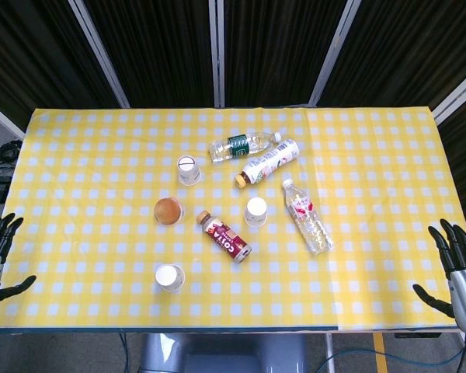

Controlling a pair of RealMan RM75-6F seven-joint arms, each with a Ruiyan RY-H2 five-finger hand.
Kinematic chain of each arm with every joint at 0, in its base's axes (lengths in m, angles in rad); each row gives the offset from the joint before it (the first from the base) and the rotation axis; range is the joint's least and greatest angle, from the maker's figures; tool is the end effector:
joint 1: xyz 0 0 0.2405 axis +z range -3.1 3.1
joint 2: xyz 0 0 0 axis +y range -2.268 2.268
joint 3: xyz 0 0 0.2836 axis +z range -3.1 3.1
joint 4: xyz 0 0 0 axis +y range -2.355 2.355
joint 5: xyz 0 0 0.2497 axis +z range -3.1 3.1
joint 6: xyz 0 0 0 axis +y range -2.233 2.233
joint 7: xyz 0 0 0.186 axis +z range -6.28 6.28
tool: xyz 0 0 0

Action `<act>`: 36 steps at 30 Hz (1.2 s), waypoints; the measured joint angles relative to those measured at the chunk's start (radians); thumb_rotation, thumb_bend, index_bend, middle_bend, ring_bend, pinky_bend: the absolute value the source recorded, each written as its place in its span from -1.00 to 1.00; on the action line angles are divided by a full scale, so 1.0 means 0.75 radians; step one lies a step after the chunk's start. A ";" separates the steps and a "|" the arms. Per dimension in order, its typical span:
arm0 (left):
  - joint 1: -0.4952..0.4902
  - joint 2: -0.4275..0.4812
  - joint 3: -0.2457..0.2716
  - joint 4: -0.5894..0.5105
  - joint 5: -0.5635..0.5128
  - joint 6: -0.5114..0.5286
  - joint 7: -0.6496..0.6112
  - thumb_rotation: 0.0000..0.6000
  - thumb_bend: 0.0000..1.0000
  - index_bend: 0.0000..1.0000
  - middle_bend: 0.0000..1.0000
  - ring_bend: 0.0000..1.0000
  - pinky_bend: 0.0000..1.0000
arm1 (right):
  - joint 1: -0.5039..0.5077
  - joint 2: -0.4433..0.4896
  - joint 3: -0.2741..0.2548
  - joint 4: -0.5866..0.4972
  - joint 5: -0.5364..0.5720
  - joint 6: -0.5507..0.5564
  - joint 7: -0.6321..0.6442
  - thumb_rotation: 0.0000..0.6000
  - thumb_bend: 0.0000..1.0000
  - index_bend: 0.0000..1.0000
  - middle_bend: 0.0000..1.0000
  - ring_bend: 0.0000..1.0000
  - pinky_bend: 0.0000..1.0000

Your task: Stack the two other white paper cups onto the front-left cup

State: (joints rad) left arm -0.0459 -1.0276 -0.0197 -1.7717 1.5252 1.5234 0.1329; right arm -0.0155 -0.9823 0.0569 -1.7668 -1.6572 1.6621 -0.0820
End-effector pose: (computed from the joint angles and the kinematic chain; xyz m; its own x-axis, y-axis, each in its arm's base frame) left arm -0.3265 0.2058 0.1496 0.4565 0.0124 0.8896 0.8897 -0.0033 -0.4565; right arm -0.3071 -0.1923 0.1858 0.4461 0.1467 0.8829 -0.8854 -0.0712 0.4593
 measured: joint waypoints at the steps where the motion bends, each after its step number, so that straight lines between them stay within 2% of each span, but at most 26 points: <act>1: 0.000 0.000 0.000 0.000 0.000 -0.001 0.000 1.00 -1.00 -1.00 -1.00 -1.00 -1.00 | 0.000 0.000 0.000 0.000 0.000 0.000 -0.001 1.00 -1.00 -1.00 -1.00 -1.00 -1.00; 14: -0.019 -0.005 -0.003 0.007 -0.007 -0.036 -0.007 1.00 -1.00 -1.00 -1.00 -1.00 -1.00 | -0.003 0.001 0.002 0.002 0.005 0.006 0.000 1.00 -1.00 -1.00 -1.00 -1.00 -1.00; 20: -0.128 -0.017 -0.030 0.029 0.000 -0.186 -0.049 1.00 -1.00 -1.00 -1.00 -1.00 -1.00 | -0.008 0.008 0.021 0.000 0.042 0.016 0.010 1.00 -1.00 -1.00 -1.00 -1.00 -1.00; 26: -0.398 -0.058 -0.113 0.087 0.049 -0.443 -0.119 1.00 -1.00 -1.00 -1.00 -1.00 -1.00 | -0.004 0.003 0.034 0.002 0.077 0.005 -0.017 1.00 -1.00 -1.00 -1.00 -1.00 -1.00; 31: -0.686 -0.134 -0.223 0.159 0.036 -0.725 -0.142 1.00 -1.00 -1.00 -1.00 -1.00 -1.00 | 0.001 -0.011 0.051 0.022 0.148 -0.021 -0.045 1.00 -1.00 -1.00 -1.00 -1.00 -1.00; 33: -0.821 -0.194 -0.266 0.217 0.026 -0.852 -0.153 1.00 -0.99 -0.91 -1.00 -1.00 -1.00 | 0.004 -0.018 0.061 0.033 0.185 -0.034 -0.056 1.00 -1.00 -1.00 -1.00 -1.00 -1.00; 36: -0.979 -0.298 -0.307 0.328 0.033 -0.958 -0.202 1.00 -0.95 -0.78 -1.00 -1.00 -1.00 | 0.007 -0.025 0.072 0.044 0.217 -0.049 -0.067 1.00 -1.00 -1.00 -1.00 -1.00 -1.00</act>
State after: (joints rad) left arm -0.7802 -1.2510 -0.2499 -1.5259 1.5500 0.8053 -0.0184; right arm -0.0101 -1.0010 0.1106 -1.7336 -1.4943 1.6256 -0.1320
